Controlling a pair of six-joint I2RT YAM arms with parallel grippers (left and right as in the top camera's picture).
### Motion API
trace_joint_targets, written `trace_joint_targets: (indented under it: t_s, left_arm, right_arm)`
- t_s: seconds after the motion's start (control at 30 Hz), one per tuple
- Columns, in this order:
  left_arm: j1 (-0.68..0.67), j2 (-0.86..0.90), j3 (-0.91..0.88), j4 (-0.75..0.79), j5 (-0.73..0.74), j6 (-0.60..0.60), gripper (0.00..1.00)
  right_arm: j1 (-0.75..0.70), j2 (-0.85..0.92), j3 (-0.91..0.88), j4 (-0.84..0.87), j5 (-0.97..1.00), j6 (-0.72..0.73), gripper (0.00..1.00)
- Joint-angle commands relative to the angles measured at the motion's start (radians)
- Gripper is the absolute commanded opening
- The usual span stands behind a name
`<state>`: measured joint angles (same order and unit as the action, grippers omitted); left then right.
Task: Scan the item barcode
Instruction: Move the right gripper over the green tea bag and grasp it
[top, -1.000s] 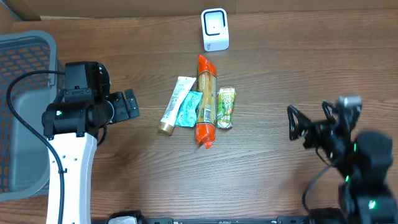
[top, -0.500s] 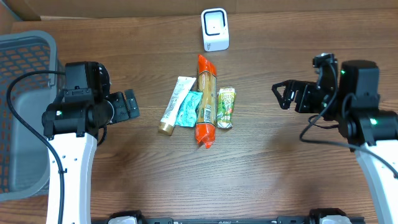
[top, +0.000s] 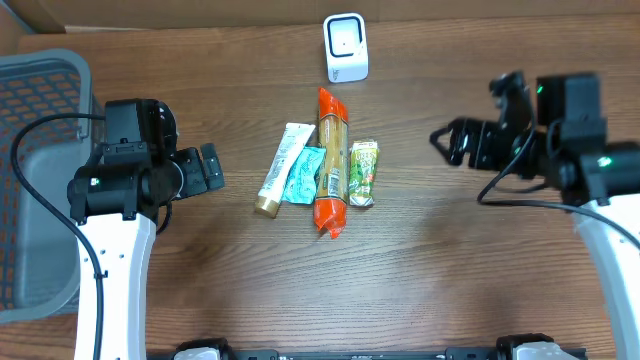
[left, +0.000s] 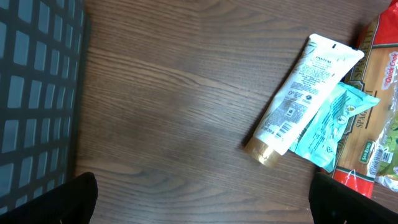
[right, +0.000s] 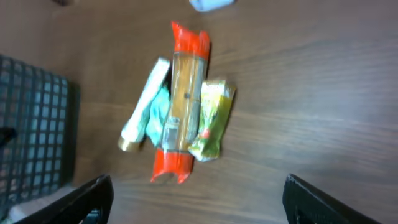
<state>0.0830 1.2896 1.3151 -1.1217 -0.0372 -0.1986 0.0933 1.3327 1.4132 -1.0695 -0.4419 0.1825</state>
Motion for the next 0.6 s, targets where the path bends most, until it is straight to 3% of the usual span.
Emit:
trace_joint_targets:
  t_s: [0.0, 0.33, 0.57]
  left_arm:
    - [0.002, -0.008, -0.004, 0.0, 0.004, 0.019, 0.99]
    - [0.002, -0.008, -0.004, 0.0, 0.004, 0.019, 1.0]
    - [0.002, -0.008, -0.004, 0.0, 0.004, 0.019, 1.0]
  right_arm:
    - [0.002, 0.04, 0.124, -0.049, 0.078, 0.001, 0.86]
    - [0.027, 0.242, 0.106, -0.082, 0.083, 0.0, 0.75]
    - [0.093, 0.367, 0.071, 0.011, 0.115, 0.0, 0.73]
